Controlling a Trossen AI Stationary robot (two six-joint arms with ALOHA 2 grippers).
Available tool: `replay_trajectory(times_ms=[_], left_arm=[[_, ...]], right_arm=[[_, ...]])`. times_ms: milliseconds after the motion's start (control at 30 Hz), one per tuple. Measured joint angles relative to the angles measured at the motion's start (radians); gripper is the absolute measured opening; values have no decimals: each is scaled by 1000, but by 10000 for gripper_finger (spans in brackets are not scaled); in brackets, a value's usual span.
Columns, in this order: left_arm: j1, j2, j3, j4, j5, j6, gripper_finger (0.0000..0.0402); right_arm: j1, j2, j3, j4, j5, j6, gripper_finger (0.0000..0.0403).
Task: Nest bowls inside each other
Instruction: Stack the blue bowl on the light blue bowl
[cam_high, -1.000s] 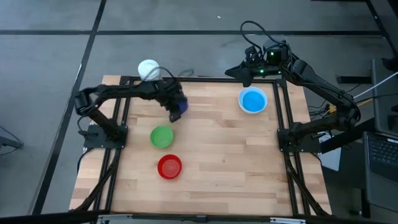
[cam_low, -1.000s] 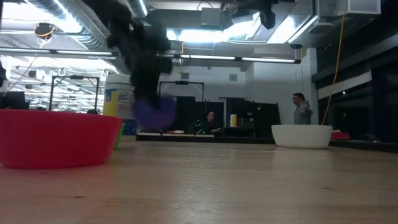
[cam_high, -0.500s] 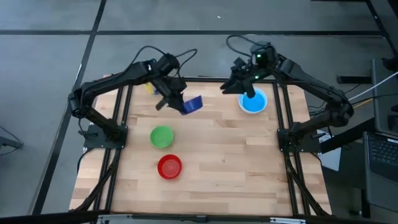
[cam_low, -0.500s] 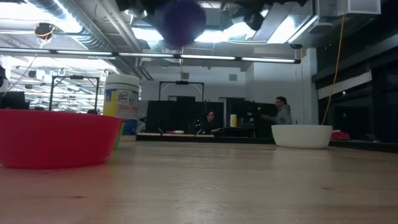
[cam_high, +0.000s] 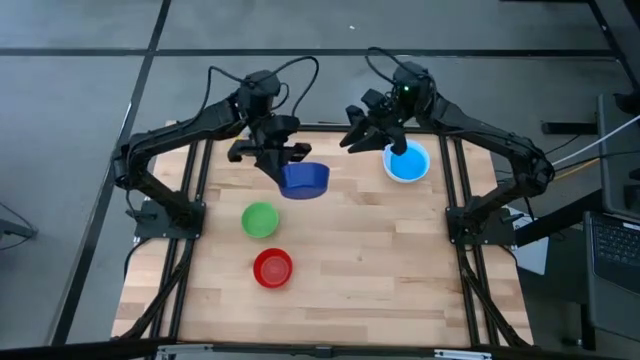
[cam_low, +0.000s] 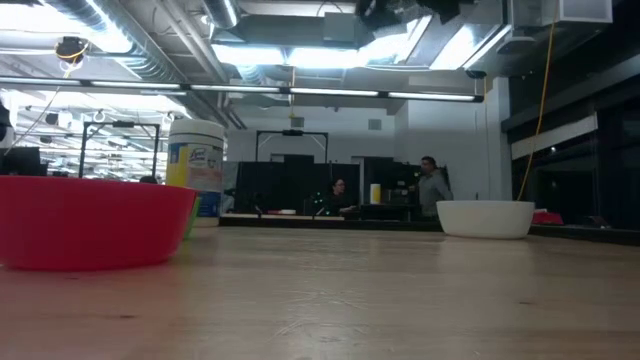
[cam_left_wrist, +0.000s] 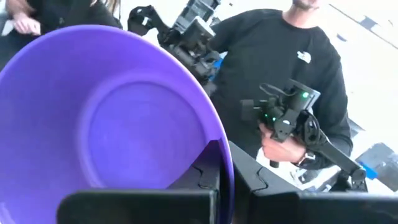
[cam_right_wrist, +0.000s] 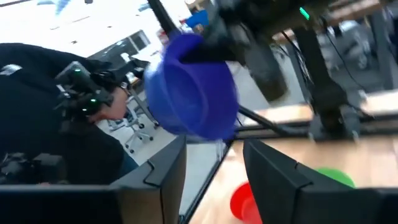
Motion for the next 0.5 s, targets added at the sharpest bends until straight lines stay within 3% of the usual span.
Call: replay_trajectory(times_ms=[167, 500], left_arm=[[8, 27, -1, 16, 6, -6, 2], [7, 57, -2, 73, 16, -39, 2]], right_arm=[[38, 0, 0, 143, 0, 68, 160], [75, 12, 0, 143, 1, 70, 160]])
